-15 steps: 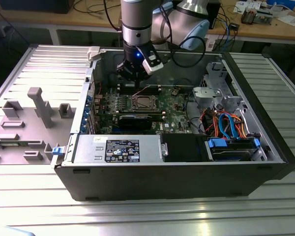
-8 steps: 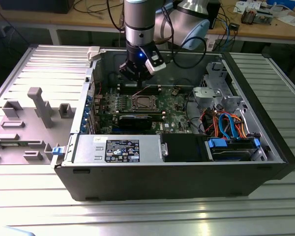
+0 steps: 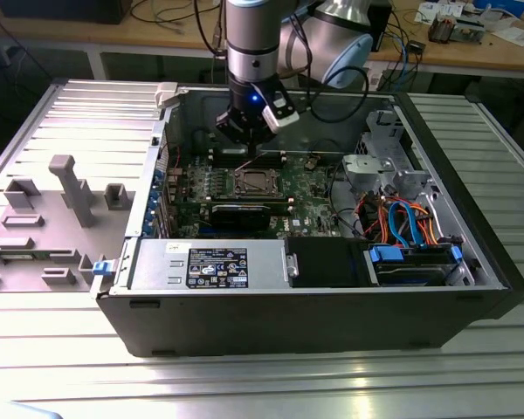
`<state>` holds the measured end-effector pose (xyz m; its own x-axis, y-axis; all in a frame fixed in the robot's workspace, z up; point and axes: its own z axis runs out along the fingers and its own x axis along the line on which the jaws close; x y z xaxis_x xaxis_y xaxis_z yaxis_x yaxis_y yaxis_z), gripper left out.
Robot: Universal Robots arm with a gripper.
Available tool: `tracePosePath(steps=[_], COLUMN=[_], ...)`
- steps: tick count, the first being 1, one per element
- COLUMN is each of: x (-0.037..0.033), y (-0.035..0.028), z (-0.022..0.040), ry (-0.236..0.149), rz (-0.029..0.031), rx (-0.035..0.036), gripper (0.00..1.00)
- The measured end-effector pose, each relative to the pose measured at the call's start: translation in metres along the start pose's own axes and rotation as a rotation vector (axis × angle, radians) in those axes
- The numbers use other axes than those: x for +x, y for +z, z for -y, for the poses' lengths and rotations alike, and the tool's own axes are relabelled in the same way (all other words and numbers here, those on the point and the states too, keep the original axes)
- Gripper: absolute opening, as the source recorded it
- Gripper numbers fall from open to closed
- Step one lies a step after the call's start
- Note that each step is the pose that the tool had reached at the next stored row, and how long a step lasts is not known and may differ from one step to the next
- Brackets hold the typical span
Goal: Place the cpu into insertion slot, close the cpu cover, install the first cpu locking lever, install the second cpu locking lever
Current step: 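Install the first cpu locking lever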
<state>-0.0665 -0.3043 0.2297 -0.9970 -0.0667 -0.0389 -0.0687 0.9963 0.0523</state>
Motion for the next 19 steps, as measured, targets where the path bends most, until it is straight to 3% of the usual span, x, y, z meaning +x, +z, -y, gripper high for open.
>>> tracePosePath(steps=[6, 19], x=[-0.0031, -0.0166], y=[0.0012, 0.0068], z=[0.0001, 0.0012], ry=[0.0, 0.0], rz=[0.0002, 0.0002], rx=[-0.0003, 0.0], gripper=[0.11, 0.11])
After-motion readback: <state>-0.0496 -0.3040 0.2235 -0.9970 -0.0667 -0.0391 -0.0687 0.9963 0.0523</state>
